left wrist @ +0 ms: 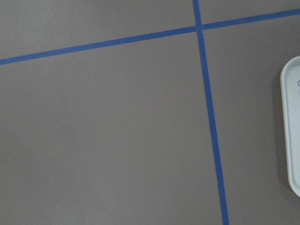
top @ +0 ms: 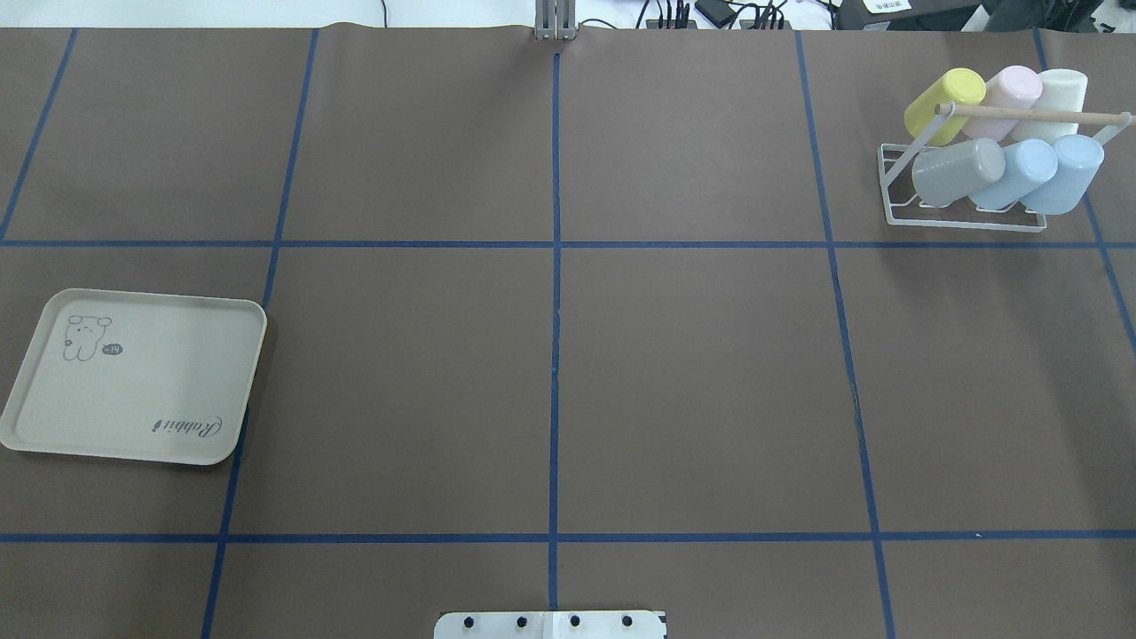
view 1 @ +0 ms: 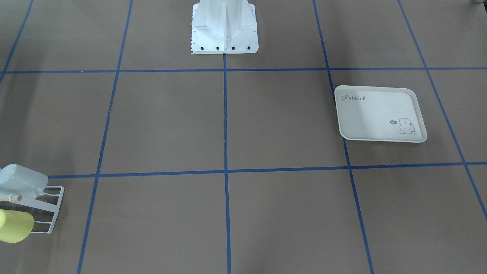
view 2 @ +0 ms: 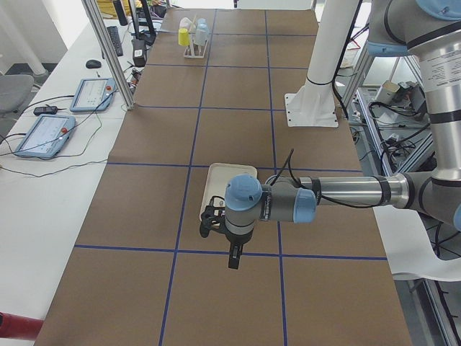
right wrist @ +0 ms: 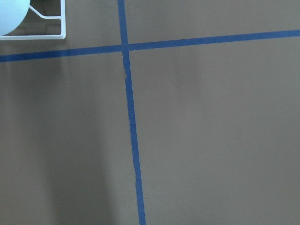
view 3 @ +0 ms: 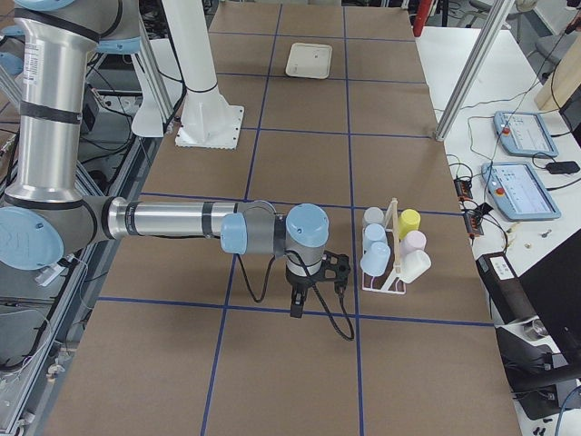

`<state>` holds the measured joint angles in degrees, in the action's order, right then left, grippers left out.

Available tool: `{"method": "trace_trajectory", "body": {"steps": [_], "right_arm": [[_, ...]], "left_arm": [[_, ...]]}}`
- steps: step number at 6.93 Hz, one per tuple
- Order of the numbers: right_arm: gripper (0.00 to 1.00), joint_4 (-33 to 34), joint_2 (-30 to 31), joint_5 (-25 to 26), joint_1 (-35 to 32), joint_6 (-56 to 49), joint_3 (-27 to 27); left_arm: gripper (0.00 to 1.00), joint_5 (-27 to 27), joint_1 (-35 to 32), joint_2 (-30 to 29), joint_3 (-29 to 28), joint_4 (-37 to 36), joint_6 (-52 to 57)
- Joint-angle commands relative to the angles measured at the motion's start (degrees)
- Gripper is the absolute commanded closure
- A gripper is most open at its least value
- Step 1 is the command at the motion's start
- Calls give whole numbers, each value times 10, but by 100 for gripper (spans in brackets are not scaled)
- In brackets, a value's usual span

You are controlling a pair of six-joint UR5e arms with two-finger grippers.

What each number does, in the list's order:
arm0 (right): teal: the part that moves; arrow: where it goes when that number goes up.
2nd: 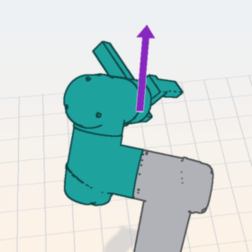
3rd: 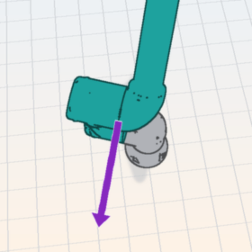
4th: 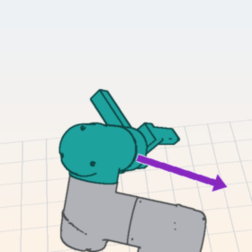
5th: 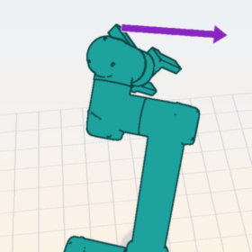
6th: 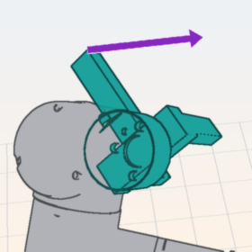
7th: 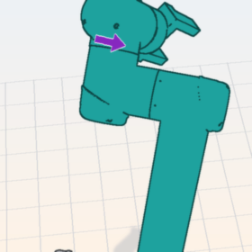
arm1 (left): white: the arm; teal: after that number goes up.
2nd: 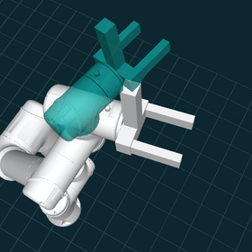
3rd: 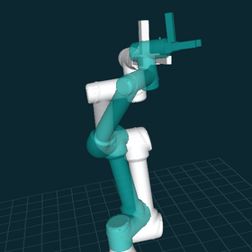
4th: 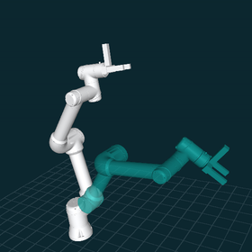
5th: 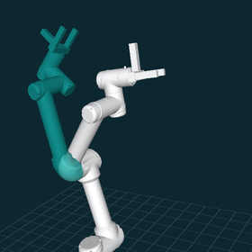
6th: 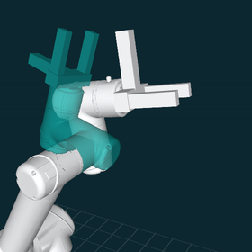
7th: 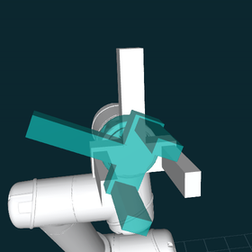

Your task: Transfer IKEA cup to right arm and place on rack

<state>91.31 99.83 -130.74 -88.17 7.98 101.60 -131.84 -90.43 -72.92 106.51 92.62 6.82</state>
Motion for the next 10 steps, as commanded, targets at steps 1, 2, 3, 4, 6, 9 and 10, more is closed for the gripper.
{"method": "trace_trajectory", "body": {"steps": [1,2,3,4,6,9,10], "right_arm": [[0,0,0,0,0,-1,0],[0,0,1,0,0,-2,-2],[0,-1,2,0,0,-6,-5],[0,-3,4,0,1,-6,-10],[0,-6,0,0,0,-6,-10],[0,-8,0,-1,1,-7,-9],[0,-9,0,-1,1,-8,-6]], "left_arm": [[0,-3,4,-24,13,-28,0],[0,-3,4,-33,6,-25,-2],[0,-4,4,-33,10,-23,-3],[0,-4,4,-35,16,-21,-3],[0,-3,4,-34,36,-21,-3],[0,1,4,-34,30,-21,-3],[0,2,4,-33,31,-21,-3]]}}
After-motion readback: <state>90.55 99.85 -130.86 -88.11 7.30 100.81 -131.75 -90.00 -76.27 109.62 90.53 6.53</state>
